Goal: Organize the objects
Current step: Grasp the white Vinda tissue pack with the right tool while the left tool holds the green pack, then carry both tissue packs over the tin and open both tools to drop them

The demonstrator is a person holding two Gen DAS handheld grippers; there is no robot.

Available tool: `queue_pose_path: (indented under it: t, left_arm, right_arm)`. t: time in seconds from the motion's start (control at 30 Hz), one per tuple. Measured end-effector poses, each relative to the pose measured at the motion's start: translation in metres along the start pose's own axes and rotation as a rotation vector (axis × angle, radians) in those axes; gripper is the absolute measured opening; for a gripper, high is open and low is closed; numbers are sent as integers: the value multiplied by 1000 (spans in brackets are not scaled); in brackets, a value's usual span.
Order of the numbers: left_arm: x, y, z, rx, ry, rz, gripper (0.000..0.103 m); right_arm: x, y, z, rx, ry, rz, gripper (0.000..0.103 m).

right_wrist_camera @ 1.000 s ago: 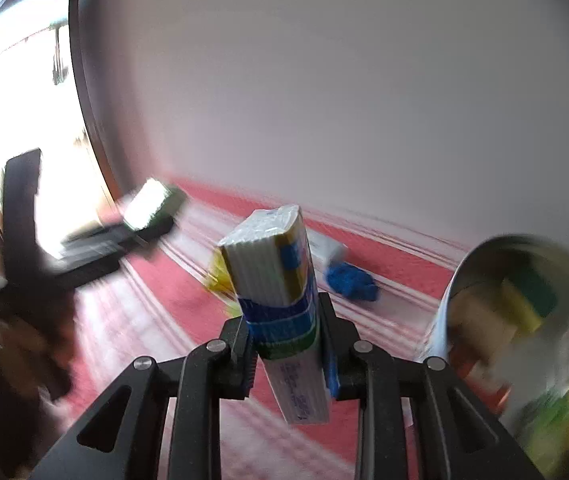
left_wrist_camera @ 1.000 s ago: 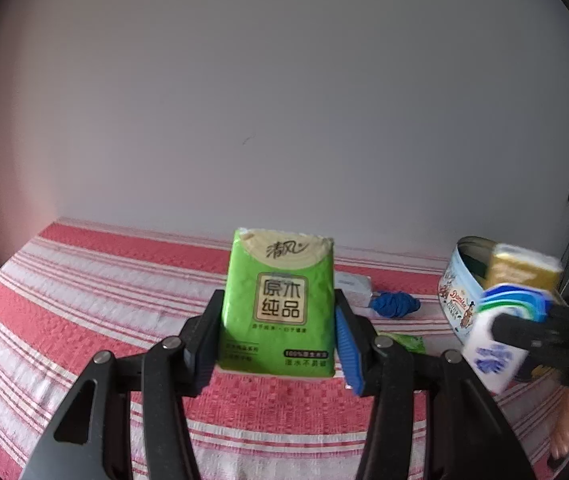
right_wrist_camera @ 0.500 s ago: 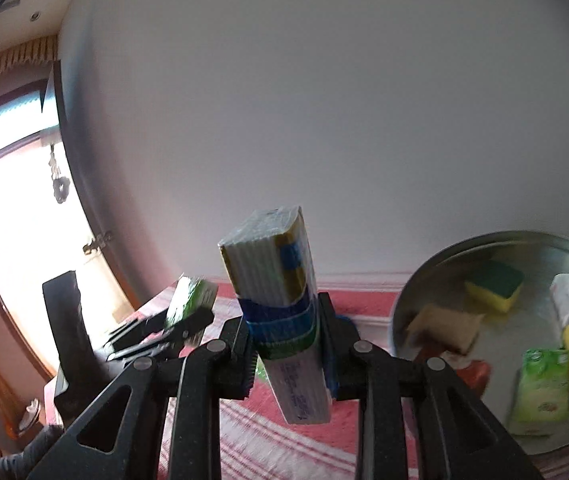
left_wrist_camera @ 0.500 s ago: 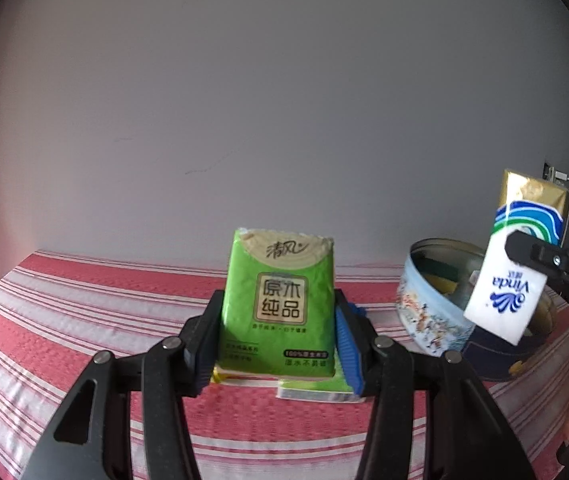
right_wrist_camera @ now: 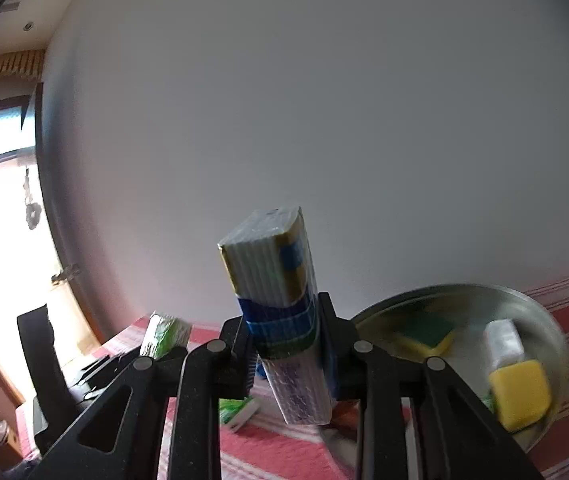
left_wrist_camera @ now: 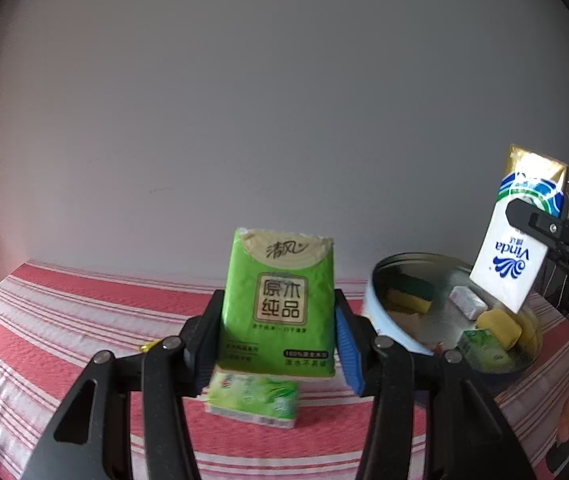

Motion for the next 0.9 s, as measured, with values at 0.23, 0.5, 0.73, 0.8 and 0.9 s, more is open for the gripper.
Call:
queue_pose_path:
  t: [0.23,0.5,0.73,0.8,0.9]
  left_arm:
    - [46,5,6,23,31,-40,50]
    - [103,23,-2,3,65,-102,50]
    - [141,30,-10,-16,92,-153,50]
    - [154,31,-16,-37,107,-158,50]
    - [161,36,-27,-68,125,-161,50]
  right_arm:
    - [50,-15,7,26,16,-125,28]
    - [101,-22,5,12,25,-236,28]
    - [138,-35,3,16,53,-347,28]
    - [149,-37,0,10,72,-371,28]
    - [161,-36,-16,-12,99,-391,28]
Point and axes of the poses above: each gripper's, at about its wrist camera, not at the fingertips, and y roughly the way its jaws point, x to its right, z to its top, the point moved 8 cm from there along y, roughly the way its jaws point, and after that the axes turned 9 degrees about -y, right-handed, at the moved point
